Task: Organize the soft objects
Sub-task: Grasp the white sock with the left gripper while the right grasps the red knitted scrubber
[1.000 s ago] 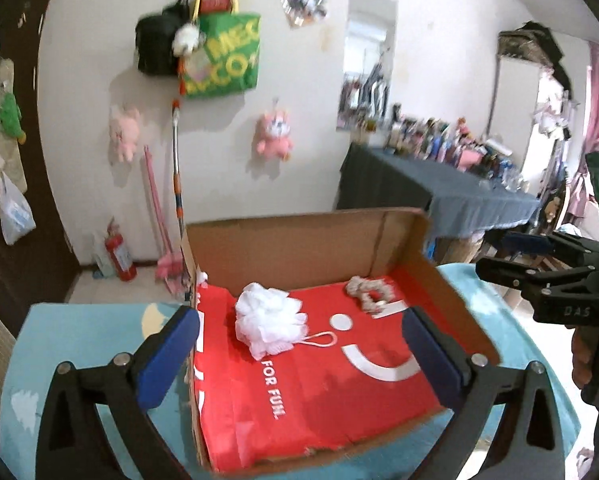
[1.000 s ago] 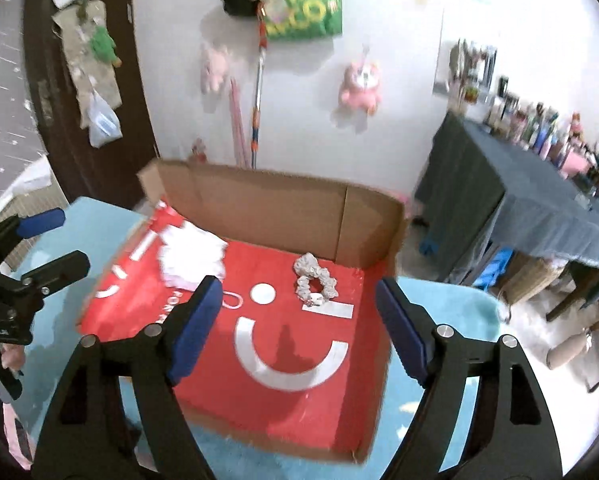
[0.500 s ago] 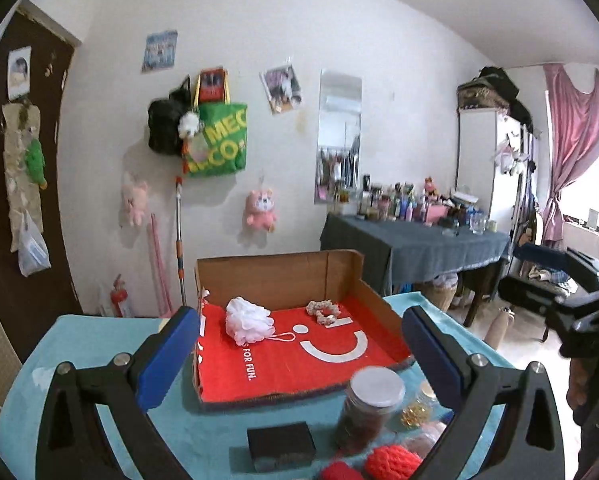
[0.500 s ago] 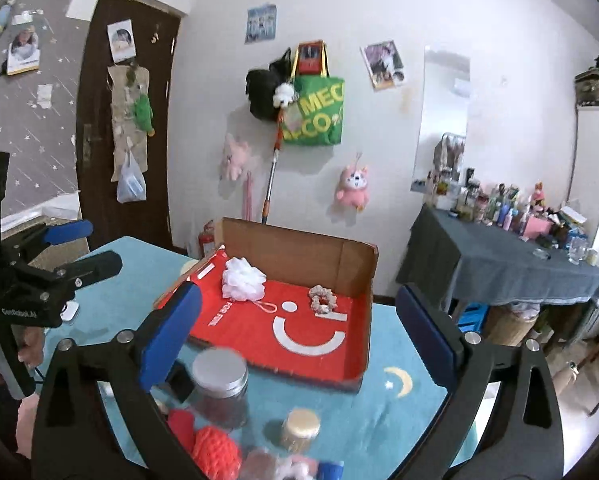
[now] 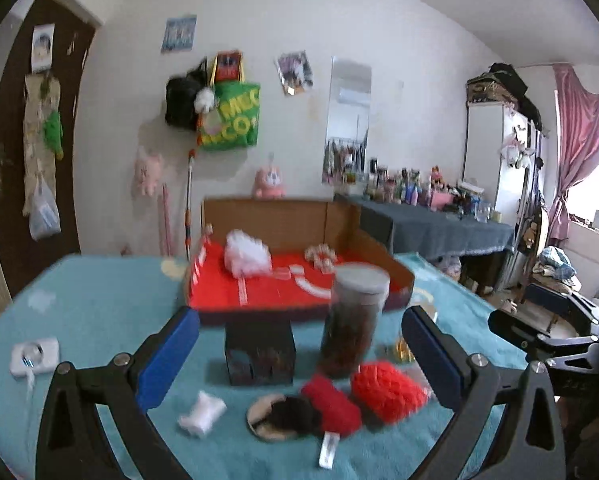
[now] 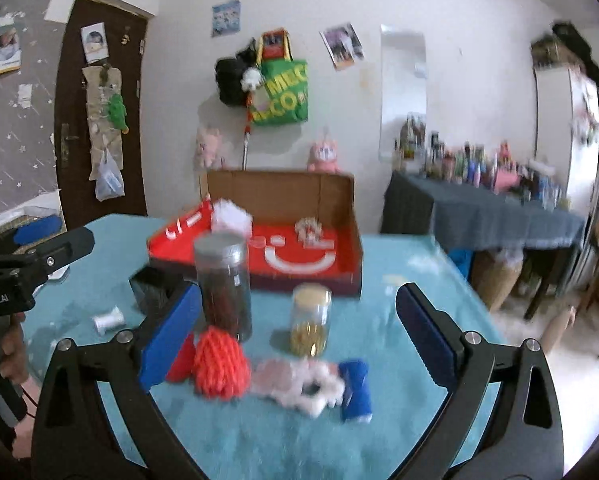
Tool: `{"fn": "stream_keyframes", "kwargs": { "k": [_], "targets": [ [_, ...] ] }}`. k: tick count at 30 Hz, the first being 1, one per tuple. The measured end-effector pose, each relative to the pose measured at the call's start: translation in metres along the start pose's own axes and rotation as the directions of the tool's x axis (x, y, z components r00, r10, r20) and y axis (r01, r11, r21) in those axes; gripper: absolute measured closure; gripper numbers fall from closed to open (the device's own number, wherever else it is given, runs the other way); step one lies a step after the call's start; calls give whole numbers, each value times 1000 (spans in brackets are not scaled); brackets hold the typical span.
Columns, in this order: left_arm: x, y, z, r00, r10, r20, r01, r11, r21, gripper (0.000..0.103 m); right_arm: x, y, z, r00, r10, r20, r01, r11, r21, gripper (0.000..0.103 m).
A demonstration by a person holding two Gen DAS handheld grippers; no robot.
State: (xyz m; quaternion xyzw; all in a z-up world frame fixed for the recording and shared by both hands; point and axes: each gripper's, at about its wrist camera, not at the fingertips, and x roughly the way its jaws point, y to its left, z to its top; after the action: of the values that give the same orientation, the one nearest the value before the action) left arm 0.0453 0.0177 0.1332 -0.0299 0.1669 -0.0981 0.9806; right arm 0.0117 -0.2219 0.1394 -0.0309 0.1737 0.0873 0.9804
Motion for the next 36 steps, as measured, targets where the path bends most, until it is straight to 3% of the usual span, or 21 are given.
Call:
{"fn": "stream_keyframes", "kwargs": {
  "k": [11, 18, 22, 24, 26, 27, 28, 30, 31, 36],
  "targets": [
    [23, 22, -45, 986, 71, -149, -72, 997, 0, 0, 40, 9, -48, 990, 51, -133, -46, 998, 33, 3],
    [41, 54, -58, 959, 158, -237, -161, 987, 6, 0, 60, 23, -58, 980, 88, -176, -84, 996, 30, 4],
    [56, 75, -62, 943, 149, -298, -160, 987, -12, 0, 69, 29, -57, 971, 140, -192, -135, 990, 37, 4],
    [65, 81, -67, 931, 149, -333, -162, 987, -12, 7, 75, 33, -57, 966, 161, -204, -156, 987, 38, 4],
    [72, 86, -72, 918, 131, -375, -149, 989, -21, 27, 80, 39, -59, 961, 165, -220, -165, 986, 16, 6],
    [76, 88, -75, 910, 106, -400, -131, 991, -35, 33, 82, 42, -60, 959, 170, -226, -174, 985, 2, 15],
    [79, 88, -77, 904, 87, -418, -116, 992, -44, 49, 84, 45, -61, 957, 172, -232, -178, 984, -4, 28],
    [79, 88, -79, 904, 85, -418, -109, 993, -34, 67, 90, 48, -63, 951, 172, -257, -183, 983, -18, 47],
    [78, 87, -79, 905, 60, -420, -85, 996, -40, 86, 93, 49, -65, 942, 197, -273, -207, 978, -8, 54],
    [61, 78, -70, 922, -15, -388, -10, 998, -60, 88, 82, 49, -65, 948, 219, -229, -228, 974, -14, 63]
  ]
}}
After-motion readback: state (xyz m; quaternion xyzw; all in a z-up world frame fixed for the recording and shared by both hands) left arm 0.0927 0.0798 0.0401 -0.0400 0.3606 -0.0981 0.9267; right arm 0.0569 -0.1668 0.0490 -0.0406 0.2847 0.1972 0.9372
